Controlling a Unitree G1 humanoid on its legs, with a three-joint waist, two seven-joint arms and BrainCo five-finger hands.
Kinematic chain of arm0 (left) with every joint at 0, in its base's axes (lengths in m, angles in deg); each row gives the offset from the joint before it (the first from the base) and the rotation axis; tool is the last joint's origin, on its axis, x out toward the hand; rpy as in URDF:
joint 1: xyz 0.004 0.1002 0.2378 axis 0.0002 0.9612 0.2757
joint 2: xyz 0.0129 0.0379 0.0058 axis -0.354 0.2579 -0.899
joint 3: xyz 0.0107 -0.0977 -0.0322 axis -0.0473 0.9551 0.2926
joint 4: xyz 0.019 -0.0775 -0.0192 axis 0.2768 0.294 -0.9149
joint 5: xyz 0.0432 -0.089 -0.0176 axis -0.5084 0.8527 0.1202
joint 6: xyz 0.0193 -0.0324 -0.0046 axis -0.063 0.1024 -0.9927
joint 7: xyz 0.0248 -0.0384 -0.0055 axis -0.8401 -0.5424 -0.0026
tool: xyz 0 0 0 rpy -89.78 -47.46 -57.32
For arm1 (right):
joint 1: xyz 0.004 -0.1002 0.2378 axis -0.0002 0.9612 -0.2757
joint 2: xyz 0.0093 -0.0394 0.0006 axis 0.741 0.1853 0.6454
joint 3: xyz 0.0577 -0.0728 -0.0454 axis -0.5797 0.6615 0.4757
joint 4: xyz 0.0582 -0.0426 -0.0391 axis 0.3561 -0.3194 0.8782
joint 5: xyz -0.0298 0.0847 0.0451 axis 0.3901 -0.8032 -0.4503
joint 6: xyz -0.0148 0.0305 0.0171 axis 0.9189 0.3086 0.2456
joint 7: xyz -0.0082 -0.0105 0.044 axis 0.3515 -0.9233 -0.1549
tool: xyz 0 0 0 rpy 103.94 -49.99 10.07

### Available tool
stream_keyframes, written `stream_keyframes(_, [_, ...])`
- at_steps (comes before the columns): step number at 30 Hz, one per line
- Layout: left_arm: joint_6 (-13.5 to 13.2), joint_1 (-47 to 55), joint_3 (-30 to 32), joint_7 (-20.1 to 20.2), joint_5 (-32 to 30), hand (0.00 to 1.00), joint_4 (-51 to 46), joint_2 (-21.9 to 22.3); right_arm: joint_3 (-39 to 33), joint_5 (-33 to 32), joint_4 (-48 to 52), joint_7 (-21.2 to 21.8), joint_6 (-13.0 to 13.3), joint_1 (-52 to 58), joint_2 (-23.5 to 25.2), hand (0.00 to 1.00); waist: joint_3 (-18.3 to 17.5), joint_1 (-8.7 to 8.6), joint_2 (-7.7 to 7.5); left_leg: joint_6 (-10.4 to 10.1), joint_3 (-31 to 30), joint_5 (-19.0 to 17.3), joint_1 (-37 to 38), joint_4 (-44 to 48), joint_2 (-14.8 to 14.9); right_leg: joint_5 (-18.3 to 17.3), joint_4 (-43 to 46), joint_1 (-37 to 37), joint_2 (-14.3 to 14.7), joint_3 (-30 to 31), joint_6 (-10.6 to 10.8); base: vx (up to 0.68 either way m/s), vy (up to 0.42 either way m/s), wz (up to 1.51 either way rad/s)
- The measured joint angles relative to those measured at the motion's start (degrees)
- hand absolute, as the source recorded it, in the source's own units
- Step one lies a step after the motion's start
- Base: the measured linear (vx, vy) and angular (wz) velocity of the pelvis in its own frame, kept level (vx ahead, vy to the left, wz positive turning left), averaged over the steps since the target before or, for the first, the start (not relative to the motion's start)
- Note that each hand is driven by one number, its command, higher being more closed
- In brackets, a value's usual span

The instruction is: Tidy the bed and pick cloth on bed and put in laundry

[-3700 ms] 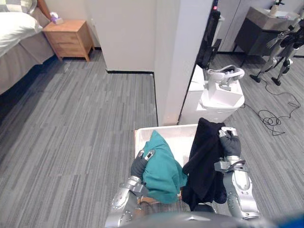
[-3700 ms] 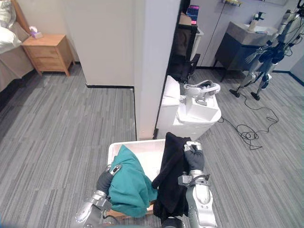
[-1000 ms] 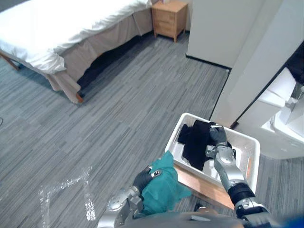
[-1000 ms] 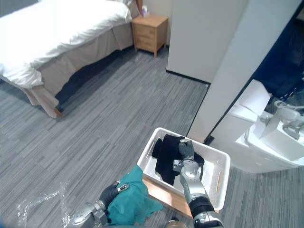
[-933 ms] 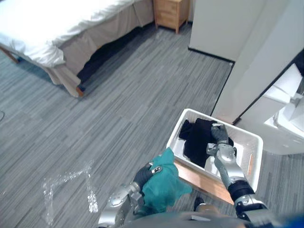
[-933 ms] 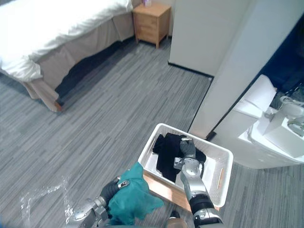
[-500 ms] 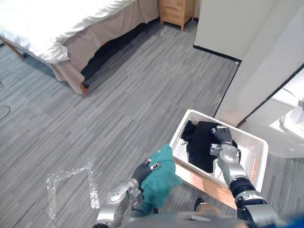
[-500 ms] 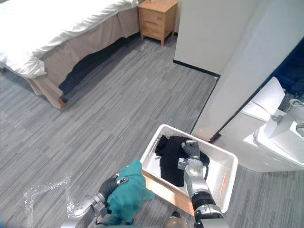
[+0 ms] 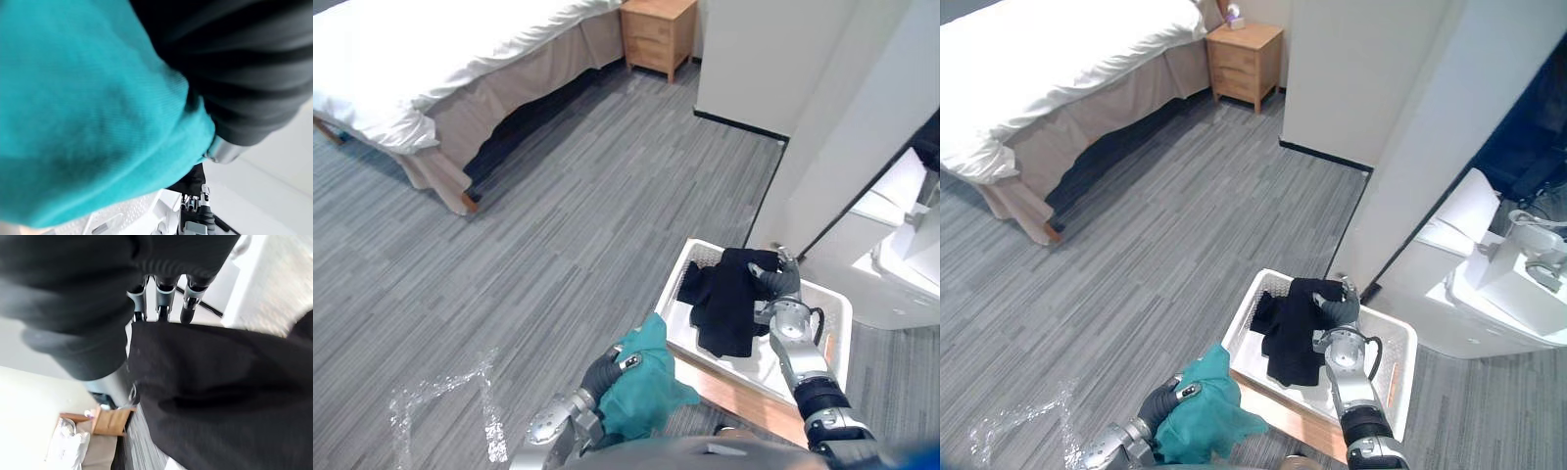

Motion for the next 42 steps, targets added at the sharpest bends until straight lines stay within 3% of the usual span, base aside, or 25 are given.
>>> stream_keyframes(6, [0.0,0.6,0.0,-0.2,0.1,1.00,0.0,0.1,-2.5,4.1,6.1,-0.1,0.0,2.0,-1.1,0.00,-1.4,-2.32,1.15,-0.5,0.9,-0.5,0.5,0.0,0.6,0.0,0.2,-0.4,0.5,1.2,0.0,-0.04,-0.011,-0.11])
stream_keyframes(17, [0.0,2.2,0.2,-0.3,0.4,1.00,0.1,0.2,-7.6,6.3,12.7,-0.4,-0.4,5.5,-3.1,0.00,-4.4,-2.60,0.81,-0.5,2.2,-1.1,0.2,0.0,0.9,0.3,0.1,-2.3,1.0,3.8,-0.2,-0.01,0.002,-0.10])
stream_keyframes(21, [0.0,2.3,0.6,-0.4,0.5,1.00,1.2,0.3,-11.6,6.3,15.3,-0.4,-0.4,5.6,-3.4,0.00,-4.7,-3.31,1.24,-0.6,2.8,-1.3,0.2,0.0,1.0,0.3,0.0,-2.5,1.0,4.0,-0.2,0.04,0.001,-0.05])
stream_keyframes(26, [0.0,2.4,2.7,-0.4,0.6,1.00,1.6,0.5,-17.3,4.2,15.1,-0.6,-2.3,6.7,-4.5,0.00,-4.8,-4.41,1.21,-0.7,3.3,-1.3,0.2,0.0,1.1,0.3,0.1,-2.9,1.1,4.4,-0.3,0.03,-0.005,-0.08])
stream_keyframes(29, [-0.1,2.3,4.3,-0.4,1.2,1.00,2.2,0.5,-21.4,1.1,12.7,-1.7,-3.0,8.8,-5.0,0.00,-5.2,-4.90,1.26,-0.7,3.4,-1.3,0.3,0.0,1.2,0.3,0.1,-2.9,1.2,4.4,-0.3,0.00,0.000,0.00])
stream_keyframes(36, [-0.9,2.3,7.5,-2.8,2.9,1.00,8.9,1.9,-30.1,-10.7,-4.5,-5.5,-2.0,14.2,-4.4,0.00,-6.2,-5.35,1.59,-0.9,3.4,-1.4,1.5,0.0,1.7,0.2,0.4,-2.0,1.6,4.4,-0.7,-0.02,-0.009,-0.01])
stream_keyframes(39, [-1.6,1.7,8.1,-4.9,5.1,1.00,13.6,2.8,-32.2,-14.3,-13.1,-5.4,-0.6,15.7,-2.3,0.00,-6.4,-5.25,1.71,-0.9,3.1,-1.4,2.5,0.0,1.8,-0.3,1.0,-1.2,1.7,3.9,-1.1,-0.06,-0.017,0.04])
stream_keyframes(42, [-2.8,0.3,11.9,-8.6,7.1,1.00,18.3,4.0,-32.8,-16.4,-19.5,-2.5,0.3,18.1,0.7,0.00,-6.6,-4.24,1.25,-0.8,2.1,-1.3,2.1,0.0,1.9,-0.9,1.2,-1.1,1.6,2.8,-1.1,-0.05,-0.017,0.15])
